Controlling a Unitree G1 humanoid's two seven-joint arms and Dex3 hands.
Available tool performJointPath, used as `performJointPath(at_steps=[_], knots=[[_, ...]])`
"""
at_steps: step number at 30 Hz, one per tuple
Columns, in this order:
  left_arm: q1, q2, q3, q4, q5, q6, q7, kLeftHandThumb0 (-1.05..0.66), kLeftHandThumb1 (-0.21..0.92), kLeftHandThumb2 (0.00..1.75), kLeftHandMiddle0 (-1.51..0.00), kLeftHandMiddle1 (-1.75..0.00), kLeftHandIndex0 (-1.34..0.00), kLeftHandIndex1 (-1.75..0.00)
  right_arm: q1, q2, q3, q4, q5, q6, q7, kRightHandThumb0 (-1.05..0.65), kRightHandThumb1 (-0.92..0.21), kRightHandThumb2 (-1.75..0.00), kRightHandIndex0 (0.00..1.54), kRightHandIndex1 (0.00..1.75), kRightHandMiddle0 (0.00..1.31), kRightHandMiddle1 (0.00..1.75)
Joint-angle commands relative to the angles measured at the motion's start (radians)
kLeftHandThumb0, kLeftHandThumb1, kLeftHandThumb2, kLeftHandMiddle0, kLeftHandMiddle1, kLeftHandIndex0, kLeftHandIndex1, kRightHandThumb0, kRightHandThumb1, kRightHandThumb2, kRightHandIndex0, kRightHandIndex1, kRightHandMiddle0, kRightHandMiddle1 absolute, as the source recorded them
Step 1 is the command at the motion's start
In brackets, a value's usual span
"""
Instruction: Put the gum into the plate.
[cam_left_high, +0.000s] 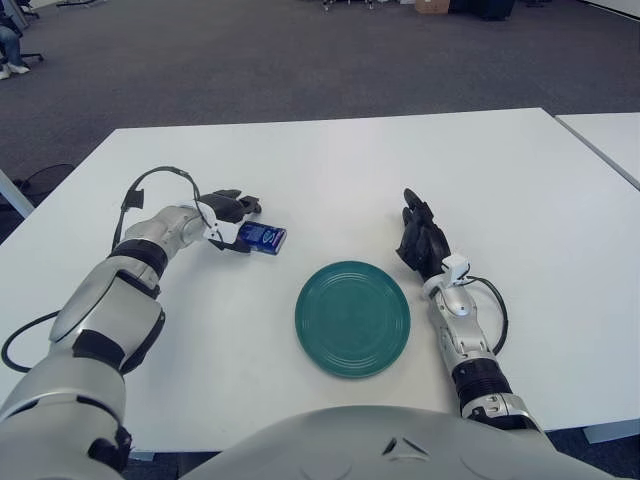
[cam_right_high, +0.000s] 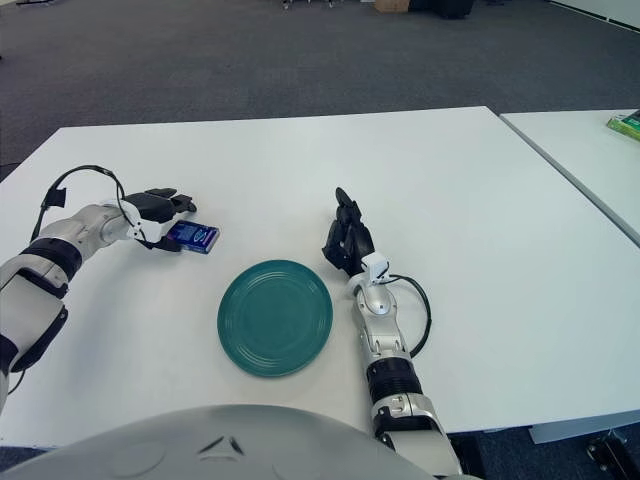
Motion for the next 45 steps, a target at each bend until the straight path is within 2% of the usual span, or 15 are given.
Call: performJointPath(at_steps=[1,16,18,19,20,22,23,25,26,28,29,31,34,38,45], knots=[[0.027,-0.041,-0.061,0.021,0.049,0.006,-0.043,-1.04,0.92,0.29,0.0,0.0,0.0,-0.75,0.083,0.004,0.003,0.047,-0.01,0.097,-0.015,-0.8,-0.92,-0.99,0.0,0.0,0.0,0.18],[0.002,-0.071,-0.17,0.047,0.091,-0.035,-0.067,-1.01,0.92,0.28,0.0,0.0,0.0,-0.64,0.097,0.004,0.009,0.02,-0.004,0.112,-0.016,-0.79,-0.92,-0.98,0.0,0.0,0.0,0.19],[0.0,-0.078,-0.177,0.048,0.086,-0.05,-0.087,-1.01,0.92,0.26,-0.05,-0.02,0.0,-0.78,0.1,0.006,0.011,0.017,-0.005,0.113,-0.018,-0.79,-0.92,-0.98,0.0,0.0,0.0,0.2],[0.0,-0.082,-0.179,0.051,0.081,-0.059,-0.096,-1.0,0.92,0.25,-0.1,-0.03,0.0,-0.93,0.101,0.006,0.011,0.016,-0.005,0.113,-0.018,-0.79,-0.92,-0.98,0.0,0.0,0.0,0.2],[0.0,-0.084,-0.18,0.053,0.078,-0.065,-0.101,-1.0,0.92,0.23,-0.14,-0.14,-0.02,-1.07,0.102,0.007,0.012,0.014,-0.005,0.113,-0.018,-0.79,-0.92,-0.99,0.0,0.0,0.0,0.2],[0.001,-0.09,-0.178,0.061,0.069,-0.074,-0.113,-0.99,0.92,0.22,-0.12,-0.35,-0.03,-1.2,0.103,0.008,0.013,0.012,-0.005,0.111,-0.018,-0.79,-0.92,-0.99,0.0,0.0,0.0,0.2],[0.005,-0.1,-0.171,0.073,0.06,-0.069,-0.119,-0.95,0.91,0.19,-0.08,-0.75,-0.1,-1.4,0.104,0.008,0.013,0.012,-0.006,0.109,-0.018,-0.79,-0.92,-0.99,0.0,0.0,0.0,0.2],[0.02,-0.122,-0.151,0.1,0.036,-0.04,-0.123,-0.86,0.89,0.15,-0.07,-1.24,-0.2,-1.57,0.106,0.009,0.014,0.012,-0.007,0.105,-0.019,-0.79,-0.92,-0.99,0.0,0.0,0.0,0.2],[0.027,-0.132,-0.141,0.111,0.025,-0.022,-0.122,-0.77,0.82,0.3,-0.14,-1.34,-0.27,-1.58,0.107,0.009,0.014,0.012,-0.007,0.103,-0.02,-0.79,-0.92,-0.99,0.0,0.0,0.0,0.2],[0.04,-0.15,-0.115,0.127,-0.008,0.016,-0.13,-0.58,0.59,0.79,-0.38,-1.58,-0.43,-1.65,0.108,0.009,0.014,0.011,-0.007,0.099,-0.02,-0.79,-0.92,-1.0,0.0,0.0,0.0,0.2],[0.042,-0.156,-0.103,0.131,-0.025,0.026,-0.141,-0.54,0.52,0.94,-0.46,-1.64,-0.47,-1.69,0.109,0.009,0.014,0.012,-0.006,0.098,-0.019,-0.79,-0.92,-1.0,0.0,0.0,0.0,0.2],[0.044,-0.163,-0.091,0.136,-0.045,0.036,-0.159,-0.5,0.44,1.09,-0.56,-1.69,-0.52,-1.72,0.109,0.008,0.013,0.012,-0.005,0.096,-0.019,-0.8,-0.92,-1.0,0.0,0.0,0.0,0.2],[0.046,-0.169,-0.087,0.138,-0.058,0.04,-0.172,-0.48,0.38,1.21,-0.65,-1.73,-0.56,-1.74,0.111,0.008,0.013,0.012,-0.005,0.095,-0.02,-0.8,-0.92,-1.0,0.0,0.0,0.0,0.2],[0.05,-0.181,-0.084,0.138,-0.069,0.041,-0.185,-0.1,0.16,1.43,-0.74,-1.59,-0.62,-1.74,0.114,0.008,0.012,0.008,-0.007,0.097,-0.026,-0.8,-0.92,-0.99,0.0,0.0,0.0,0.22],[0.057,-0.194,-0.09,0.124,-0.077,0.039,-0.157,-0.01,0.07,1.51,-0.83,-1.51,-0.63,-1.75,0.121,0.011,0.013,-0.008,-0.002,0.111,-0.025,-0.79,-0.92,-0.98,0.01,0.0,0.0,0.25]])
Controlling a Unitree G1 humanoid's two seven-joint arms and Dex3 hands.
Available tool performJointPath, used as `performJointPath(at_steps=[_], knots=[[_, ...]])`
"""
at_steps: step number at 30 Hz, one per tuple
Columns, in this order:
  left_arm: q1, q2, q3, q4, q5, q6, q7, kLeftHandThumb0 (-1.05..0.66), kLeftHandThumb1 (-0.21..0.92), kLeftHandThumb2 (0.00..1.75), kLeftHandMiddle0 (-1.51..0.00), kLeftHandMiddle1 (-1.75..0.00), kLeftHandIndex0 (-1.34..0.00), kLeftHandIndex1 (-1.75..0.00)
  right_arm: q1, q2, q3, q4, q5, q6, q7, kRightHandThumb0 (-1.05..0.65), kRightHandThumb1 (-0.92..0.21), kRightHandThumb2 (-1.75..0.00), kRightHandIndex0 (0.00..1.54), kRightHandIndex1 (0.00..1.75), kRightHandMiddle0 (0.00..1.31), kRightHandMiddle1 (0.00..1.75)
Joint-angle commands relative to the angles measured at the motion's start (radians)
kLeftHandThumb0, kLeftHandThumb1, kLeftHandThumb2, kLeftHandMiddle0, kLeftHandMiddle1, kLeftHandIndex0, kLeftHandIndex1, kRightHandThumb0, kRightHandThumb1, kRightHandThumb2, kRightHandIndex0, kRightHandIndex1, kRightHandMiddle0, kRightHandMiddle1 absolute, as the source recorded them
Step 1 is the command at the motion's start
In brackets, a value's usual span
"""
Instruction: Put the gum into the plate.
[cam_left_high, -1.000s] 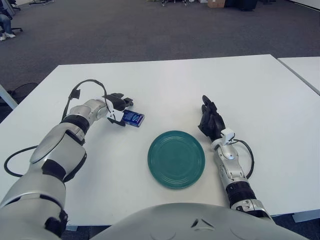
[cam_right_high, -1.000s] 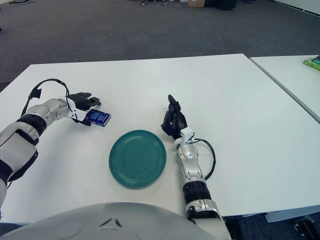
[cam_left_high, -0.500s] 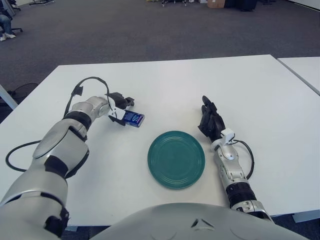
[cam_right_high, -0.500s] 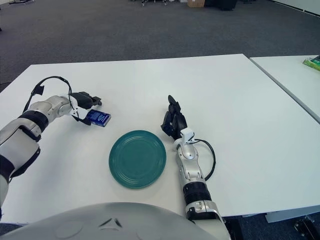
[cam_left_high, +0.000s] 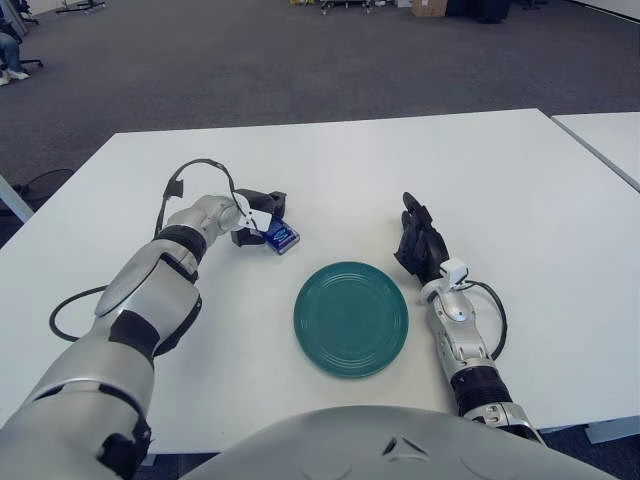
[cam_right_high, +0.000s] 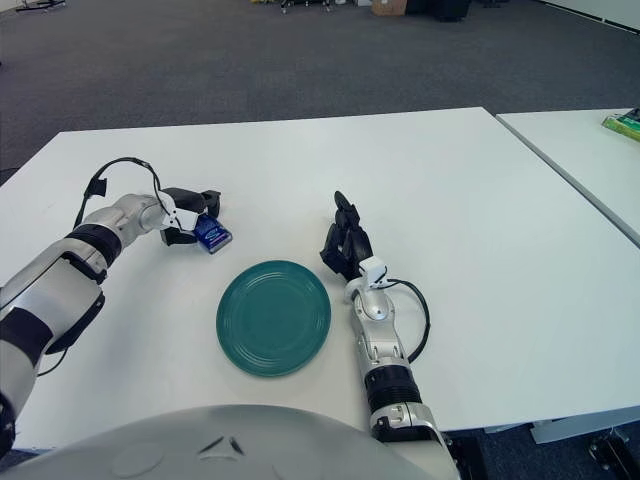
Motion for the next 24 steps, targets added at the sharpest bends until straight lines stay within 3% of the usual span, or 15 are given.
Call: performJointPath(at_steps=[1,11,24], knots=[[0.124,-0.034,-0.043,0.035,0.036,-0.005,-0.073,-0.01,0.07,1.52,-0.84,-1.52,-0.63,-1.75,0.078,0.003,-0.001,0.046,-0.001,0.088,-0.007,-0.79,-0.92,-0.98,0.01,0.0,0.0,0.25],[0.141,-0.04,-0.027,0.022,0.026,-0.004,0.0,0.0,0.09,1.53,-0.82,-1.58,-0.59,-1.75,0.081,0.005,0.004,0.03,-0.008,0.108,-0.011,-0.79,-0.92,-0.98,0.0,0.0,0.0,0.25],[0.157,-0.03,0.052,-0.009,-0.058,-0.024,-0.025,0.0,0.11,1.51,-0.81,-1.6,-0.55,-1.75,0.084,0.008,0.006,0.023,-0.014,0.119,-0.017,-0.79,-0.92,-0.99,0.0,0.0,0.0,0.23]])
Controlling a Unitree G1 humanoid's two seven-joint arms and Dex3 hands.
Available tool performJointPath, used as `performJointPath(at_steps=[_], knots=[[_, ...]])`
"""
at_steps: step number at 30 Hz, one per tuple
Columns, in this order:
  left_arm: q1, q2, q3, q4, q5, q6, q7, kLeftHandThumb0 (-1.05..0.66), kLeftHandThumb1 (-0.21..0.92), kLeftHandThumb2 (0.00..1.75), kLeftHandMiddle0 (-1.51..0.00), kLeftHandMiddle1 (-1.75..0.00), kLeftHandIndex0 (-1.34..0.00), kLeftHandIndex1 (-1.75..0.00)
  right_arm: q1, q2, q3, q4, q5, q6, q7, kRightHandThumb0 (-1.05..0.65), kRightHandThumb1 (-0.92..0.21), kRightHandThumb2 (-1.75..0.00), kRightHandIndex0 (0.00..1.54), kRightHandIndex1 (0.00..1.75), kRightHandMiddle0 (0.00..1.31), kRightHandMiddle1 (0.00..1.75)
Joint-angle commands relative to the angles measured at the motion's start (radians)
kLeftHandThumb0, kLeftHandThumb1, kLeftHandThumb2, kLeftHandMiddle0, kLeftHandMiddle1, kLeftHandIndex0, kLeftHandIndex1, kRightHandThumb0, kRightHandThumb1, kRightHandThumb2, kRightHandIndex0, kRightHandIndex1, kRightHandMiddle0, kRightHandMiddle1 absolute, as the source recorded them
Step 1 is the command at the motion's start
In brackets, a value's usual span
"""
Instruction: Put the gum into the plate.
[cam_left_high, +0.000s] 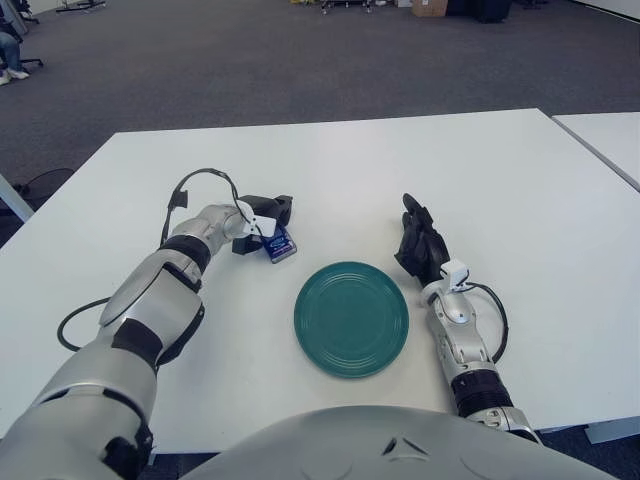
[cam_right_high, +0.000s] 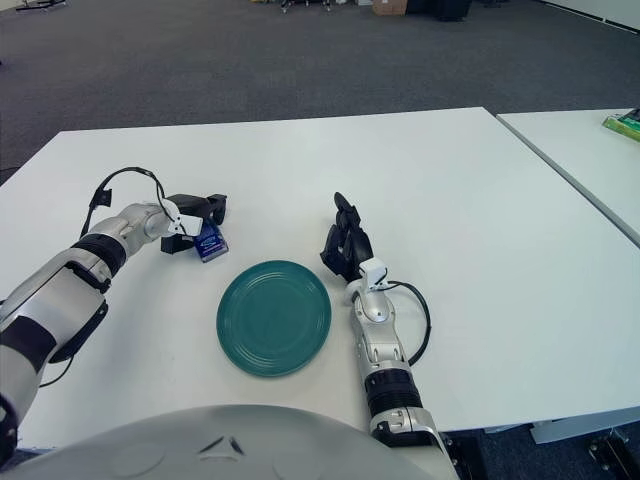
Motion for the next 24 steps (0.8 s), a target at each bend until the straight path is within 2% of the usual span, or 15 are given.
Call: performJointPath(at_steps=[1,5,9,13,15,20,24], knots=[[0.091,-0.017,0.013,0.01,-0.02,-0.013,-0.069,0.0,0.11,1.51,-0.81,-1.6,-0.55,-1.75,0.069,0.005,-0.003,0.053,0.004,0.098,-0.008,-0.79,-0.92,-0.99,0.01,0.0,0.0,0.23],[0.068,0.014,0.088,-0.09,-0.103,-0.004,-0.138,0.0,0.11,1.51,-0.82,-1.59,-0.55,-1.75,0.069,0.006,-0.007,0.051,0.009,0.103,-0.004,-0.79,-0.92,-1.0,0.01,0.0,0.0,0.24],[0.083,0.051,0.149,-0.22,-0.158,0.021,-0.177,0.0,0.11,1.51,-0.82,-1.59,-0.55,-1.75,0.069,0.006,-0.009,0.051,0.011,0.11,-0.002,-0.78,-0.92,-1.0,0.01,0.0,0.0,0.25],[0.111,0.091,0.225,-0.316,-0.201,-0.021,-0.118,0.0,0.1,1.52,-0.81,-1.61,-0.55,-1.75,0.065,0.006,-0.013,0.057,0.013,0.116,-0.002,-0.78,-0.92,-1.0,0.01,0.0,0.0,0.25],[0.122,0.121,0.273,-0.386,-0.235,-0.033,-0.127,0.0,0.08,1.55,-0.82,-1.62,-0.57,-1.75,0.065,0.006,-0.015,0.058,0.012,0.113,-0.003,-0.78,-0.92,-1.0,0.02,0.0,0.0,0.26],[0.151,0.164,0.363,-0.528,-0.303,-0.014,-0.17,0.0,0.04,1.6,-0.85,-1.64,-0.6,-1.75,0.068,0.006,-0.018,0.056,0.009,0.11,-0.005,-0.78,-0.92,-1.0,0.02,0.01,0.0,0.28],[0.191,0.179,0.434,-0.647,-0.356,-0.01,-0.158,0.0,0.01,1.64,-0.86,-1.66,-0.62,-1.75,0.07,0.006,-0.02,0.053,0.008,0.112,-0.008,-0.8,-0.92,-0.99,0.03,0.01,0.0,0.3]])
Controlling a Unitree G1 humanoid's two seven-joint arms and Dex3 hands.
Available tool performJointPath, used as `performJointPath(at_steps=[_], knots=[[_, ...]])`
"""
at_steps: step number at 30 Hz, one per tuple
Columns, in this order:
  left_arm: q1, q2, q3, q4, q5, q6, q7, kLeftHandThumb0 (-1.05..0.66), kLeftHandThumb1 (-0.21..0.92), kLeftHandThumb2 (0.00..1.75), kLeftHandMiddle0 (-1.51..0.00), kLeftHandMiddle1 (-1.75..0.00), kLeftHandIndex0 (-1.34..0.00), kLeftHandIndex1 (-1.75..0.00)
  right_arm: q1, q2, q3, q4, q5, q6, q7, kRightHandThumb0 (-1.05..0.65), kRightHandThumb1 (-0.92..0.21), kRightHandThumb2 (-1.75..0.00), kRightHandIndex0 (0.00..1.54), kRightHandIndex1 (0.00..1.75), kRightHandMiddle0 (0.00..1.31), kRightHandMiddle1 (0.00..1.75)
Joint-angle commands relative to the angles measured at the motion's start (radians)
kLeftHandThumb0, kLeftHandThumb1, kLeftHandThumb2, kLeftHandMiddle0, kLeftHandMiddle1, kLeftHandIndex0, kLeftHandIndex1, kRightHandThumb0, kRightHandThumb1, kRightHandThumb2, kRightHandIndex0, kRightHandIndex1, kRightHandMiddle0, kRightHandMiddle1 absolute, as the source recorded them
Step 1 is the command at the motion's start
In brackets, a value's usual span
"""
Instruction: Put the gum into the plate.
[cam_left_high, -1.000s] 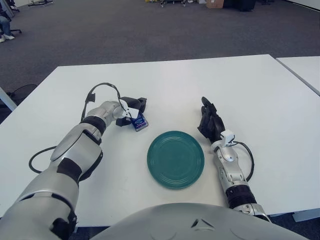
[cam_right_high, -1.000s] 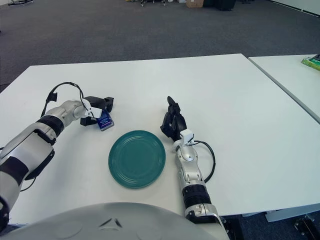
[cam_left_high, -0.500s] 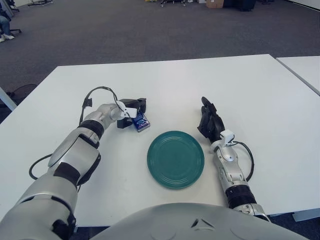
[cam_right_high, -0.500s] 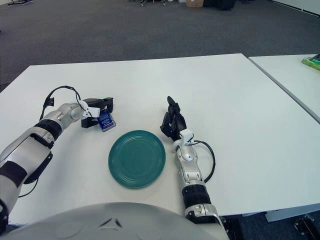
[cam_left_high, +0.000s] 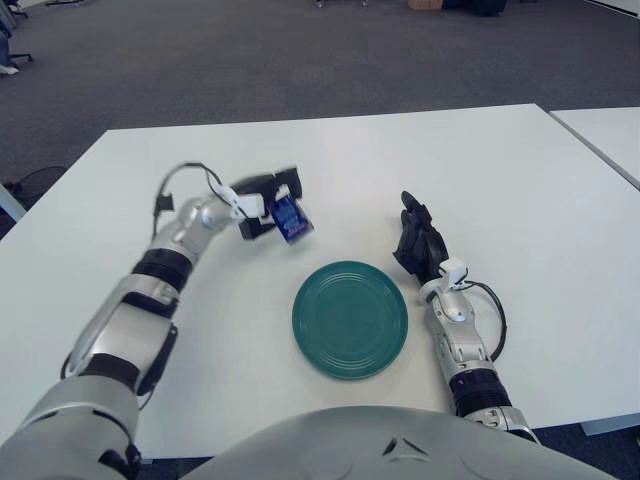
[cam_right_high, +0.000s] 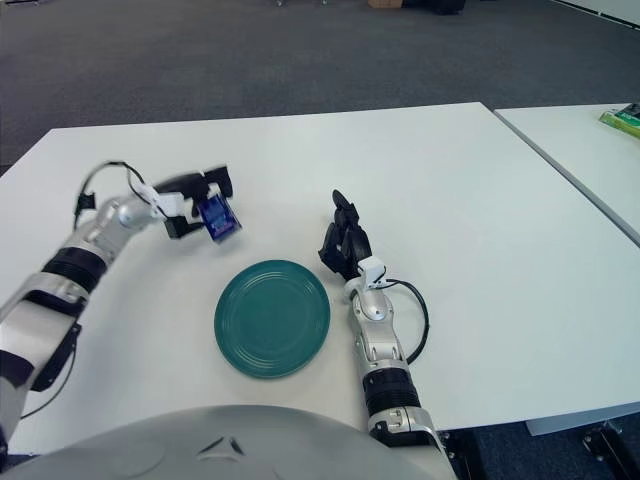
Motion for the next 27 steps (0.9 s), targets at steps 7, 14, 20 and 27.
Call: performJointPath(at_steps=[7,14,20,27], knots=[[0.096,0.028,0.116,-0.262,-0.075,0.058,0.008,0.0,-0.04,1.69,-0.9,-1.65,-0.67,-1.75,0.076,-0.004,-0.009,0.069,0.004,0.099,-0.007,-0.83,-0.92,-0.97,0.05,0.01,0.0,0.35],[0.116,0.016,0.131,-0.348,-0.074,0.067,0.018,0.0,-0.09,1.72,-0.94,-1.61,-0.7,-1.75,0.081,-0.006,-0.007,0.063,0.004,0.11,-0.004,-0.83,-0.92,-0.96,0.05,0.01,0.0,0.39],[0.147,0.004,0.115,-0.443,-0.073,0.118,-0.02,0.0,-0.12,1.74,-0.99,-1.56,-0.72,-1.75,0.082,-0.009,-0.005,0.06,0.003,0.11,0.0,-0.81,-0.92,-0.97,0.05,0.0,0.0,0.36],[0.184,-0.047,0.051,-0.487,-0.017,0.128,-0.012,0.0,-0.12,1.75,-0.98,-1.57,-0.72,-1.75,0.078,-0.004,-0.008,0.067,0.003,0.103,-0.008,-0.81,-0.92,-0.97,0.06,0.01,0.0,0.39]])
